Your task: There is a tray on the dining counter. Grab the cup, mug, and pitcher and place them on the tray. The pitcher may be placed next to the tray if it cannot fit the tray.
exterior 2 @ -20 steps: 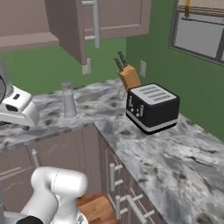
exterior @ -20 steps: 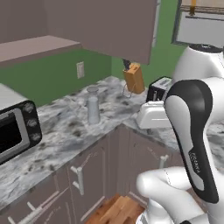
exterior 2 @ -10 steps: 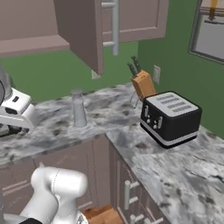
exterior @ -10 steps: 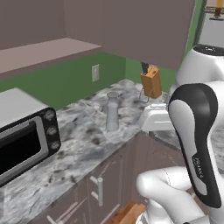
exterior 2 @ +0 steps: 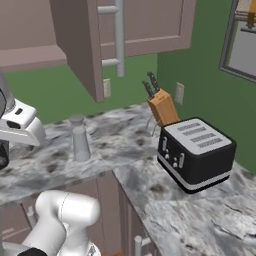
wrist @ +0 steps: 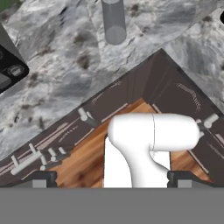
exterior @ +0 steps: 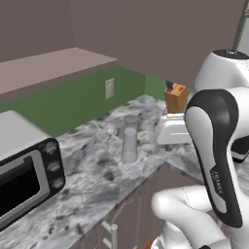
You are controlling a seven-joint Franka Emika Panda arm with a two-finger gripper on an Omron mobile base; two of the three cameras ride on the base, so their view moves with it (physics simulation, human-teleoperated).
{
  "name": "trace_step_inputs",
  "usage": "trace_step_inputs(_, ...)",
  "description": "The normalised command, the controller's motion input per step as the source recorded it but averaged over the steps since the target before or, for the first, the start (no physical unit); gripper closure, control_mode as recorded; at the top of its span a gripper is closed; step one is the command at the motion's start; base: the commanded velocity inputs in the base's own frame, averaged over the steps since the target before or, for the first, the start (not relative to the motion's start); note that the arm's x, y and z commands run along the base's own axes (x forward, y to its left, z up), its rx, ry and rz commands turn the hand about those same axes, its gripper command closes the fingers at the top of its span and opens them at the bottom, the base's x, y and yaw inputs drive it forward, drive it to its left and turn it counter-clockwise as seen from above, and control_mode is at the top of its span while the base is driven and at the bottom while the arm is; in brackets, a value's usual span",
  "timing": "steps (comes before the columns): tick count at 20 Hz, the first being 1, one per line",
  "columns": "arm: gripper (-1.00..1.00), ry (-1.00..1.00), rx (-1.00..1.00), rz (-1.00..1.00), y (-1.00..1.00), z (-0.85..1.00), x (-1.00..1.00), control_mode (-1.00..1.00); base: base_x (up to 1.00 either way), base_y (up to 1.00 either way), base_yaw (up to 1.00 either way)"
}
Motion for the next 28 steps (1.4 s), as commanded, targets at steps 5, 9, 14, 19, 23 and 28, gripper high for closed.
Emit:
trace_step_inputs(5, -1.0, 0.0, 0.0, 0.0, 0.0, 0.0, 0.0, 1.0, 0.32, -0.1, 0.0)
trace_step_inputs(9, -1.0, 0.0, 0.0, 0.0, 0.0, 0.0, 0.0, 1.0, 0.27, -0.02, 0.0)
trace_step_inputs(14, -1.0, 0.0, 0.0, 0.0, 0.0, 0.0, 0.0, 1.0, 0.08, 0.0, 0.0)
trace_step_inputs(19, -1.0, 0.0, 0.0, 0.0, 0.0, 0.0, 0.0, 1.0, 0.0, 0.0, 0.0)
trace_step_inputs(23, -1.0, 0.0, 0.0, 0.0, 0.0, 0.0, 0.0, 1.0, 0.0, 0.0, 0.0)
trace_step_inputs(28, -1.0, 0.0, 0.0, 0.0, 0.0, 0.0, 0.0, 1.0, 0.0, 0.0, 0.0)
